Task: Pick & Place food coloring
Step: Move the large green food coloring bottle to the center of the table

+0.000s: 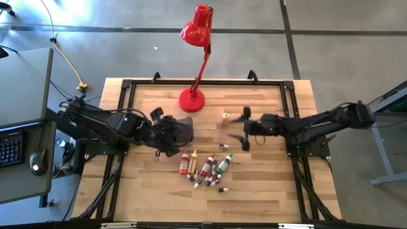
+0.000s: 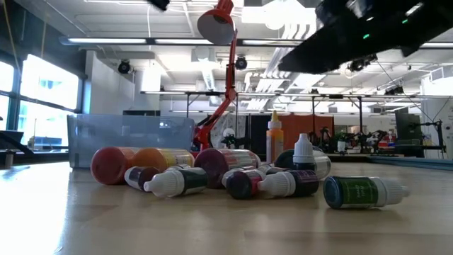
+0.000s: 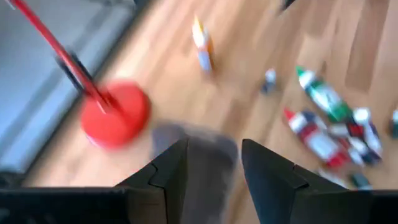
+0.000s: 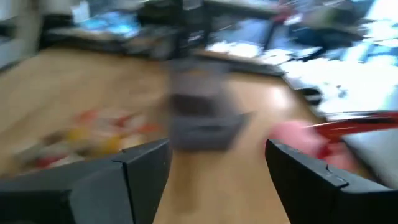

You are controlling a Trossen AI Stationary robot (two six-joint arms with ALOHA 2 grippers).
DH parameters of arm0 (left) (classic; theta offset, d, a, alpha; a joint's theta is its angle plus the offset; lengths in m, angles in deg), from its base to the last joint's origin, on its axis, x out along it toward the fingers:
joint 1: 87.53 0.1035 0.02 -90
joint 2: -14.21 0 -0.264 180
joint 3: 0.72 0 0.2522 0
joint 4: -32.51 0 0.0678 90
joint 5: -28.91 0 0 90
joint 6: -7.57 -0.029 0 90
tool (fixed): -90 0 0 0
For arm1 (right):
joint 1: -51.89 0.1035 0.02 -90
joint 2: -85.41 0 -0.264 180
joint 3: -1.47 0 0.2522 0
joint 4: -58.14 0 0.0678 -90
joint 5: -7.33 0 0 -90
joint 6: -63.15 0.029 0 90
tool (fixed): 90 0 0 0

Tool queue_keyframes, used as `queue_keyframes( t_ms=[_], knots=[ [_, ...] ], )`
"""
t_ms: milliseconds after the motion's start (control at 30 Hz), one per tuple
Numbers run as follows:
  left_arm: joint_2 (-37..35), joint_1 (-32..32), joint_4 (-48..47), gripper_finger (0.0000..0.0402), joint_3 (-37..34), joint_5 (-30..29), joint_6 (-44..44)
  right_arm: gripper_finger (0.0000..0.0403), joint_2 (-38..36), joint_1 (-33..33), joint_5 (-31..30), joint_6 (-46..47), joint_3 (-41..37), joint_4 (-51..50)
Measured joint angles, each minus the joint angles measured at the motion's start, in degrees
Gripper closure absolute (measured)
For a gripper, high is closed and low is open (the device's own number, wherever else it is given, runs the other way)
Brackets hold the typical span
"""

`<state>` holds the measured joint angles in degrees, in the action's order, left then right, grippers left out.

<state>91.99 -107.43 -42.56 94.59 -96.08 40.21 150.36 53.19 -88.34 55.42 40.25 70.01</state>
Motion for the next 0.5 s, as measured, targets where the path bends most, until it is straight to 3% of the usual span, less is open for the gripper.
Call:
queue_keyframes(
  t_ms=[100,300,400,500],
  knots=[
    [0.25,0.0,-0.19,0.0257,-4.53,3.4,6.47,0.0149,-0.05,5.35,3.44,-1.12,-0.01,-5.81],
    [0.17,0.04,4.2,0.0257,-13.35,4.25,11.85,0.0149,7.24,12.07,6.24,-1.35,0.37,-6.79],
    [0.15,0.02,6.09,0.0257,-15.5,4.23,12.78,0.0149,11.61,13.21,6.26,-1.34,4.22,-10.65],
    [0.14,0.02,6.27,0.0257,-15.94,4.5,14.21,0.0149,16.81,13.11,6.2,-1.79,10.96,-20.72]
  ],
)
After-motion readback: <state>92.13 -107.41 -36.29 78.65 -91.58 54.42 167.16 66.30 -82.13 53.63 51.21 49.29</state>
